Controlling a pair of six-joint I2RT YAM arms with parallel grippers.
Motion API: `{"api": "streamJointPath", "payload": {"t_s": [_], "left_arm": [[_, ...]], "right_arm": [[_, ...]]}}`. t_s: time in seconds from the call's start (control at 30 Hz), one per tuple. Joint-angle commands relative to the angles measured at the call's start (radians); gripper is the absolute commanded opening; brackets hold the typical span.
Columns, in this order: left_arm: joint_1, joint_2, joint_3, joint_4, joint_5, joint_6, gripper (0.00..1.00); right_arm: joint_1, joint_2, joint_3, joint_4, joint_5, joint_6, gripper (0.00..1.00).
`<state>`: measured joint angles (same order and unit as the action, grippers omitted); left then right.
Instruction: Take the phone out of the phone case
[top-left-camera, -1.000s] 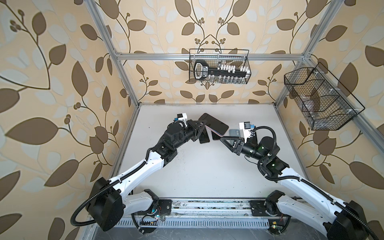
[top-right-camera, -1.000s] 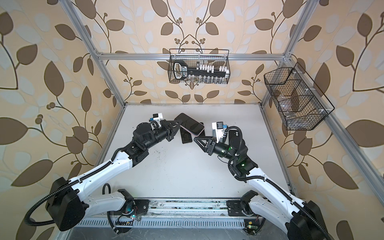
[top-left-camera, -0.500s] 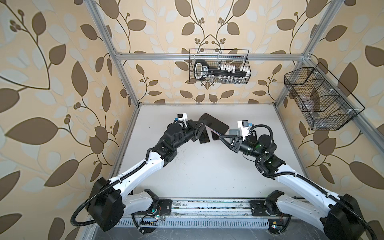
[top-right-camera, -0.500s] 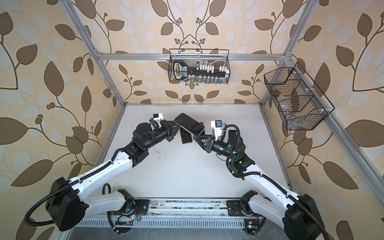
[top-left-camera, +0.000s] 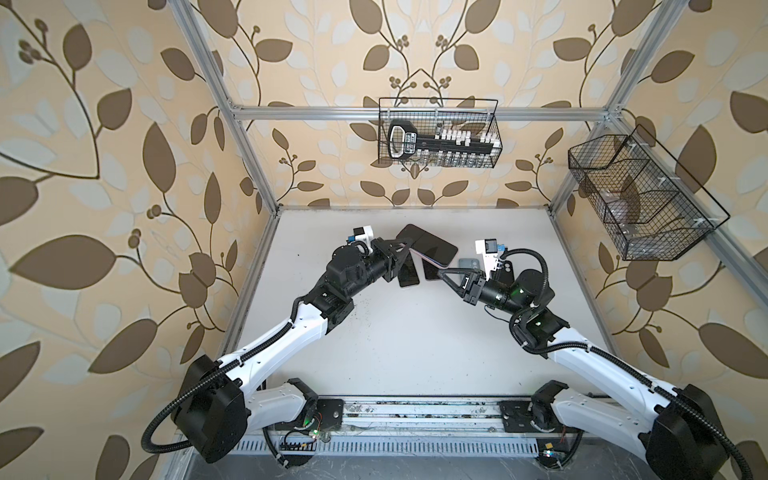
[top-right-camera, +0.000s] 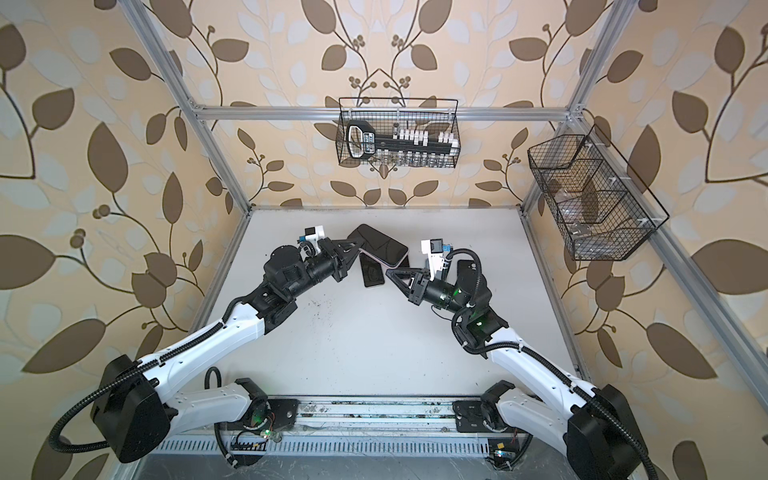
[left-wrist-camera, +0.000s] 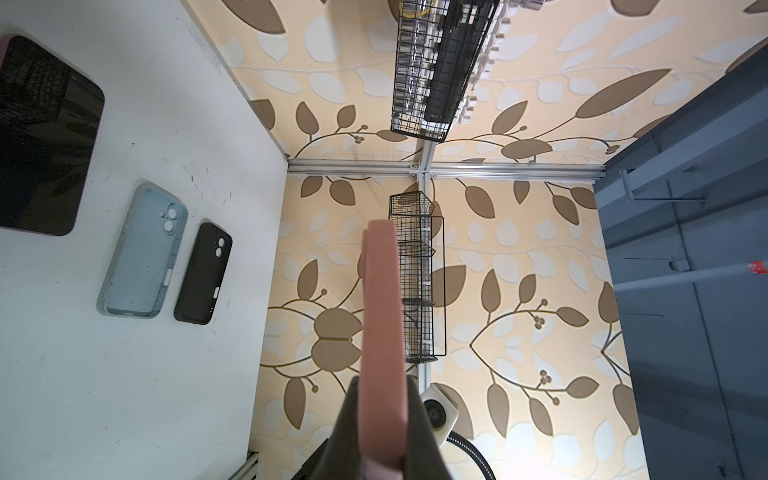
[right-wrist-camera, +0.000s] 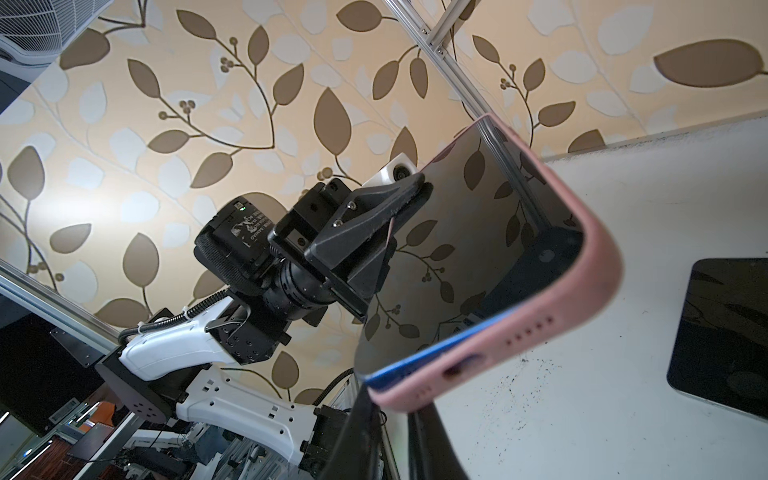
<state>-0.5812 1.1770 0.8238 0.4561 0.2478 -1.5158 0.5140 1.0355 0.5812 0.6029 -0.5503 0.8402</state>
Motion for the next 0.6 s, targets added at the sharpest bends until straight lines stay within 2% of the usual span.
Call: {"api": "streamJointPath", "payload": {"t_s": [0.0, 0.13, 0.3, 0.57], "left_arm": [[-0.007, -0.064, -0.005, 0.085, 0.038, -0.043, 0.00], [-0.007, -0.071, -0.006, 0.087, 0.042, -0.058, 0.00], [-0.006, -0.071, 0.001, 0.063, 0.035, -0.027, 0.00], [-0.006, -0.048, 0.000, 0.078, 0.038, -0.027, 0.00]], "right_arm": [[-0.014, -0.017, -0.021, 0.015, 0.056, -0.049, 0.12], [-0.022, -0.015, -0.050, 0.068, 0.042, -0.042, 0.12], [-0.022, -0.030, -0.061, 0.080, -0.011, -0.044, 0.24], [-0.019, -0.053, -0.037, 0.113, -0.052, 0.001, 0.28]]}}
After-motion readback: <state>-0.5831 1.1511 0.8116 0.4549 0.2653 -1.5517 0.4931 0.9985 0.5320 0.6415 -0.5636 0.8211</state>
